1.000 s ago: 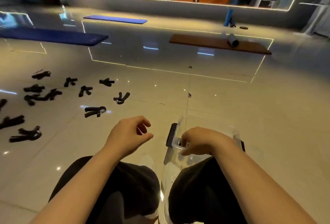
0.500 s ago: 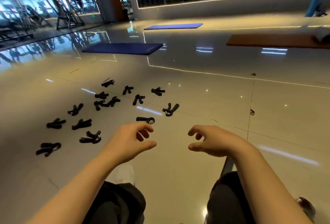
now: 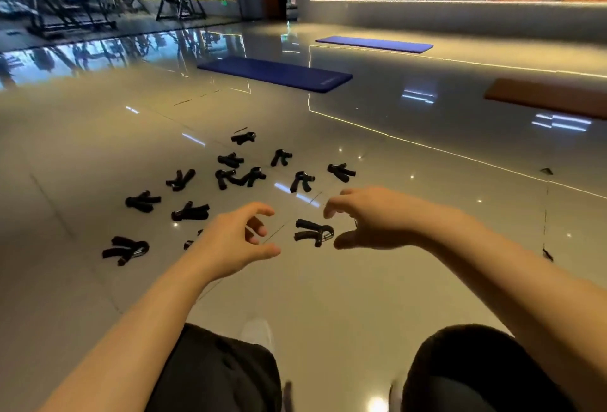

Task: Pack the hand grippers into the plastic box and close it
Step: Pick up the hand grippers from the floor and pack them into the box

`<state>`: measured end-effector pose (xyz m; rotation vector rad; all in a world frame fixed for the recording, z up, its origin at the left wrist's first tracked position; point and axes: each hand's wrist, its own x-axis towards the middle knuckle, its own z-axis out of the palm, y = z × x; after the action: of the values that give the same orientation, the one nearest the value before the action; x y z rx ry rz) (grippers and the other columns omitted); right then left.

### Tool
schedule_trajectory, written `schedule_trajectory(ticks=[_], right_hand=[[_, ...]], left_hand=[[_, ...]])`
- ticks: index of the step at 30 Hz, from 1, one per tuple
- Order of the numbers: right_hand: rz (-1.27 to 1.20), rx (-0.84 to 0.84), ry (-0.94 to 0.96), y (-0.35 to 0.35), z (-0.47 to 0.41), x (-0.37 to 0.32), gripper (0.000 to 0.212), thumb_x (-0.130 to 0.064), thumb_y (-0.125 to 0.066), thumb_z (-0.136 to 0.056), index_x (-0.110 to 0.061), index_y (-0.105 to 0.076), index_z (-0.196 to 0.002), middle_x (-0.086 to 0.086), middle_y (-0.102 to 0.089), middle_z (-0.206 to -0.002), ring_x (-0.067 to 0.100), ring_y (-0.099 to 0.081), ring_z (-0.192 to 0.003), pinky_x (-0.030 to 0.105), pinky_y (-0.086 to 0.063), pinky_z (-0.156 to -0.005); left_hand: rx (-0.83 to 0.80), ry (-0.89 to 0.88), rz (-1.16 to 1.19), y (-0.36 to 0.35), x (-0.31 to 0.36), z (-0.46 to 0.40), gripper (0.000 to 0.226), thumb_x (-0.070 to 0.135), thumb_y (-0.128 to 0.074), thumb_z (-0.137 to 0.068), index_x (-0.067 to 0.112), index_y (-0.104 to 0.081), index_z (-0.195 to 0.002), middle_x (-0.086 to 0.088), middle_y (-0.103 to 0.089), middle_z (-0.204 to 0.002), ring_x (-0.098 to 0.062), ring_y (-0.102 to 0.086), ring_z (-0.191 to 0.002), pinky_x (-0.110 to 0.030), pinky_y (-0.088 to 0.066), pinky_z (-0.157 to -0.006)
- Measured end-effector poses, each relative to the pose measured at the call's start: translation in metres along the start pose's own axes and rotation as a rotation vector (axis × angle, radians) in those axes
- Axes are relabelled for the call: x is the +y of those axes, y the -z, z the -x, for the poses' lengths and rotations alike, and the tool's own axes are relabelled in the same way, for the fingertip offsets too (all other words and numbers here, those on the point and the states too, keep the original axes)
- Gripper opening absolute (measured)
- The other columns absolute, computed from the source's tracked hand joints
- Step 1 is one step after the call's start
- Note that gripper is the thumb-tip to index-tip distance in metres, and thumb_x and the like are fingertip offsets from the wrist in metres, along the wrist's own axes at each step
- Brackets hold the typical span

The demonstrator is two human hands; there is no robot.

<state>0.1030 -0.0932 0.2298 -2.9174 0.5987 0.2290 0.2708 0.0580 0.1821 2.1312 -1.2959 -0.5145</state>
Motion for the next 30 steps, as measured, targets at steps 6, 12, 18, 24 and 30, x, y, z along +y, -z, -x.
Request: schedule_trajectory(ticks=[6,12,18,24,30], right_hand=[[0.013,-0.082,-0.023,-0.050,-0.053,0.007,0.049,-0.036,-0.064,-0.086,-0.023,-0.048,-0.131,-0.001,-0.045,-0.134,0.020,-0.048,-0.117,0.037,-0.047,-0.095],[0.019,-0.137,-0.041,-0.051,-0.129,0.056,0.053,-0.034,-0.065,-0.086,-0.023,-0.045,-0.134,0.000,-0.044,-0.133,0.022,-0.047,-0.118,0.038,-0.047,-0.095],[-0.211,-0.140,-0.226,-0.023,-0.179,0.138,0.062,-0.033,-0.071,-0.080,-0.028,-0.043,-0.134,-0.001,-0.040,-0.137,0.022,-0.046,-0.118,0.031,-0.043,-0.091],[-0.337,-0.164,-0.353,-0.017,-0.215,0.206,0.063,-0.033,-0.073,-0.079,-0.026,-0.042,-0.135,0.002,-0.041,-0.141,0.024,-0.042,-0.125,0.037,-0.038,-0.103],[-0.192,-0.326,-0.422,-0.039,-0.248,0.256,0.066,-0.030,-0.073,-0.079,-0.025,-0.041,-0.136,0.002,-0.041,-0.139,0.023,-0.043,-0.123,0.034,-0.038,-0.100]], left_hand=[[-0.115,-0.028,-0.045,0.009,-0.021,-0.051,0.044,0.034,-0.072,-0.078,0.032,-0.053,-0.118,0.012,-0.055,-0.101,-0.004,-0.056,-0.088,-0.014,-0.044,-0.070],[-0.189,0.017,-0.112,-0.003,-0.044,-0.129,0.042,0.034,-0.073,-0.078,0.033,-0.053,-0.115,0.014,-0.054,-0.104,-0.004,-0.055,-0.091,-0.015,-0.046,-0.073],[-0.441,0.020,-0.378,-0.039,-0.055,-0.205,0.049,0.034,-0.070,-0.080,0.031,-0.048,-0.124,0.008,-0.053,-0.109,-0.007,-0.053,-0.095,-0.025,-0.049,-0.084],[-0.505,-0.130,-0.538,-0.059,-0.052,-0.296,0.065,0.031,-0.071,-0.080,0.030,-0.037,-0.136,0.005,-0.051,-0.124,-0.011,-0.049,-0.108,-0.023,-0.042,-0.088],[-0.668,-0.151,-0.653,-0.076,-0.084,-0.367,0.072,0.036,-0.072,-0.078,0.031,-0.034,-0.139,0.003,-0.047,-0.130,-0.016,-0.046,-0.117,-0.034,-0.042,-0.099]])
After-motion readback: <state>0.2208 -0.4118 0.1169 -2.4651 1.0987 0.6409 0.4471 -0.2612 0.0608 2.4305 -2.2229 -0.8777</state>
